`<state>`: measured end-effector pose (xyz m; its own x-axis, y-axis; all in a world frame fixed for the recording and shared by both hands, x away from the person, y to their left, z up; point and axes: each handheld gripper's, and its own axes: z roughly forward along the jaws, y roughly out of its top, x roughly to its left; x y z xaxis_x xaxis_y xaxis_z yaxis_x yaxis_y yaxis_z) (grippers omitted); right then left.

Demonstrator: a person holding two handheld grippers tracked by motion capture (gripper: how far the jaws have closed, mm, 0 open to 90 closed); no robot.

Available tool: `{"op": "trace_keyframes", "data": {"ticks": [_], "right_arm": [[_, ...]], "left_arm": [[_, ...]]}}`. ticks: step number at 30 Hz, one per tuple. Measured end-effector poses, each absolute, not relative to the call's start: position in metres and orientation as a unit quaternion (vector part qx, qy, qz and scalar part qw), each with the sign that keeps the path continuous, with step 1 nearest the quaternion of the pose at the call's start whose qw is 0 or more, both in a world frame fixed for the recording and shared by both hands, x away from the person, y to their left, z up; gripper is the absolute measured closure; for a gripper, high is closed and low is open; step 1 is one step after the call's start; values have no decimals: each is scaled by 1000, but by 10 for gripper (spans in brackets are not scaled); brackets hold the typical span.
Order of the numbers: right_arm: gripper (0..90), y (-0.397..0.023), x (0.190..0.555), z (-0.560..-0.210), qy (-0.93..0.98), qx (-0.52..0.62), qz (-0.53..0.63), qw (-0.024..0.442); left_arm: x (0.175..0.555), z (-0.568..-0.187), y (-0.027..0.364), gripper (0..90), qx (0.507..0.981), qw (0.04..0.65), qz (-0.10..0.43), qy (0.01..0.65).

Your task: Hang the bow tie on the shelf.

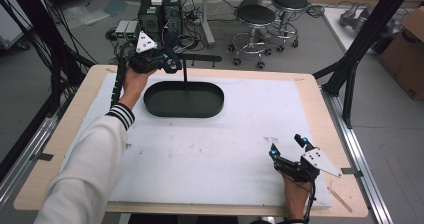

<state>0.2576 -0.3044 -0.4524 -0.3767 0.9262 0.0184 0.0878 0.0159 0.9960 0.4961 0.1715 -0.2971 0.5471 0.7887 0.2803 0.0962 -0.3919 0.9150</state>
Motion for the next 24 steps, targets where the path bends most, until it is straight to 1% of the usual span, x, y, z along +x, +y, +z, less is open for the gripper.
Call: {"op": "trace_keyframes", "data": {"ticks": [7,12,19,24], "right_arm": [[87,-304,257,-452,607,417,565,371],[87,-305,257,-453,607,417,566,371],[86,-305,257,-453,607,418,566,370],[87,-305,257,-453,607,417,566,371]], "left_arm": [[496,-298,168,740,752,453,379,294],[496,-301,165,726,759,441,375,298],[495,-300,165,690,760,436,377,300],[494,-299,165,632,759,431,380,307]]}}
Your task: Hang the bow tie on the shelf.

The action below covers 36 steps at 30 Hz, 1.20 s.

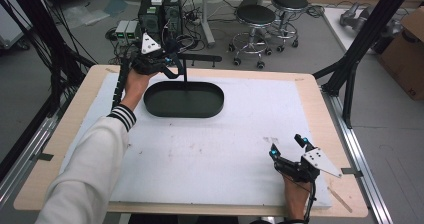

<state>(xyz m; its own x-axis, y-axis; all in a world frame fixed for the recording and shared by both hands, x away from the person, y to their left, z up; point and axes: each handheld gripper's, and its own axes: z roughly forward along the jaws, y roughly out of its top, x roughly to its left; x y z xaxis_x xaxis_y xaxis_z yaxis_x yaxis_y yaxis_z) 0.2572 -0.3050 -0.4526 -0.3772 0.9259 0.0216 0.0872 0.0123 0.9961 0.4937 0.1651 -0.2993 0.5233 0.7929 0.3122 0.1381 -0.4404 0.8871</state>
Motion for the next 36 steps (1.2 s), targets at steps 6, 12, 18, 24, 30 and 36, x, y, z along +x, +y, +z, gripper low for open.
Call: {"op": "trace_keyframes", "data": {"ticks": [6,12,18,24,30,36], "right_arm": [[87,-305,257,-453,606,418,566,371],[86,-305,257,-453,607,415,566,372],[87,-305,256,-453,605,416,568,372],[86,-305,256,-453,606,415,567,372],[86,-304,256,-453,606,416,566,373],[87,-304,256,-453,606,413,566,376]], "left_arm": [[490,-299,167,547,757,420,386,318],[487,-299,167,472,763,403,389,323],[485,-300,167,435,763,395,395,324],[483,-303,169,367,760,384,403,336],[479,-305,170,354,763,385,399,331],[478,-311,172,331,765,380,397,335]]}}
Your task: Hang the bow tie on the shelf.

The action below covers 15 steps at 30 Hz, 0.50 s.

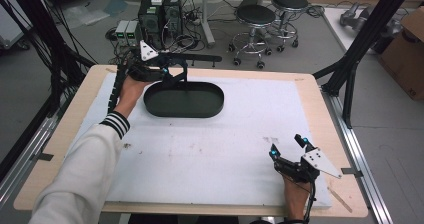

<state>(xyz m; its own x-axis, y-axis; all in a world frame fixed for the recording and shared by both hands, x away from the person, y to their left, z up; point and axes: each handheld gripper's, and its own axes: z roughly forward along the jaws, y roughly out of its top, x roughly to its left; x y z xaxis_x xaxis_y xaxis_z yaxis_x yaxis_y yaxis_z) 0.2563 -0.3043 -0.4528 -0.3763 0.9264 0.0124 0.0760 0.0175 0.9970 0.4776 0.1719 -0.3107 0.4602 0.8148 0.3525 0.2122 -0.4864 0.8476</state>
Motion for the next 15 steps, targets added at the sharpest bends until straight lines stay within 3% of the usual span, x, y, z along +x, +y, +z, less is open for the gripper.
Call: {"op": "trace_keyframes", "data": {"ticks": [15], "right_arm": [[86,-305,256,-453,606,415,568,373]], "left_arm": [[466,-308,176,316,760,407,391,323]]}}
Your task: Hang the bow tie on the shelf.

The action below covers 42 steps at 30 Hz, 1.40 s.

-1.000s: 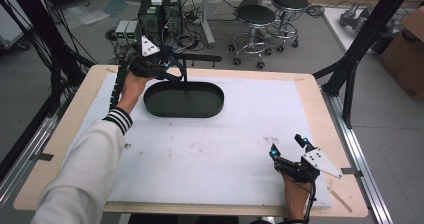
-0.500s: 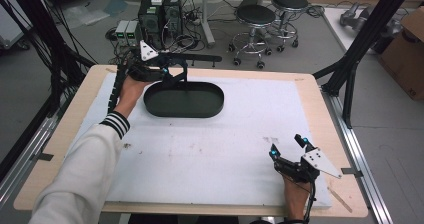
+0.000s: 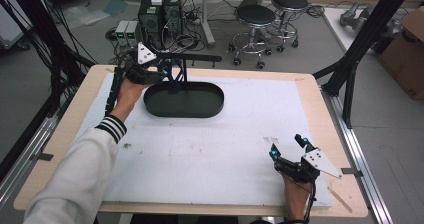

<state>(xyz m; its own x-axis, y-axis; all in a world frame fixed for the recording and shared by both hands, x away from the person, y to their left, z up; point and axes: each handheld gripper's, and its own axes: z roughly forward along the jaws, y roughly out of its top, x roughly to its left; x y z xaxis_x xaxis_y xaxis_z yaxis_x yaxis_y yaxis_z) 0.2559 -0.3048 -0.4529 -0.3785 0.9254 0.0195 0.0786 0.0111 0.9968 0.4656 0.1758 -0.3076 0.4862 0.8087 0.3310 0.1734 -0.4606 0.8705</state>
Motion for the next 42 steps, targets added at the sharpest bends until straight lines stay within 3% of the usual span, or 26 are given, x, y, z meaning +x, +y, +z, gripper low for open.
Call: {"op": "trace_keyframes", "data": {"ticks": [10,28,36,42], "right_arm": [[87,-305,256,-453,606,413,567,375],[87,-305,255,-453,604,414,568,375],[86,-304,255,-453,604,412,568,378],[86,-304,255,-453,603,415,567,377]], "left_arm": [[452,-308,184,240,752,431,384,317],[397,-310,217,231,732,476,385,298],[358,-329,250,228,689,546,369,301],[325,-371,268,226,676,588,345,280]]}}
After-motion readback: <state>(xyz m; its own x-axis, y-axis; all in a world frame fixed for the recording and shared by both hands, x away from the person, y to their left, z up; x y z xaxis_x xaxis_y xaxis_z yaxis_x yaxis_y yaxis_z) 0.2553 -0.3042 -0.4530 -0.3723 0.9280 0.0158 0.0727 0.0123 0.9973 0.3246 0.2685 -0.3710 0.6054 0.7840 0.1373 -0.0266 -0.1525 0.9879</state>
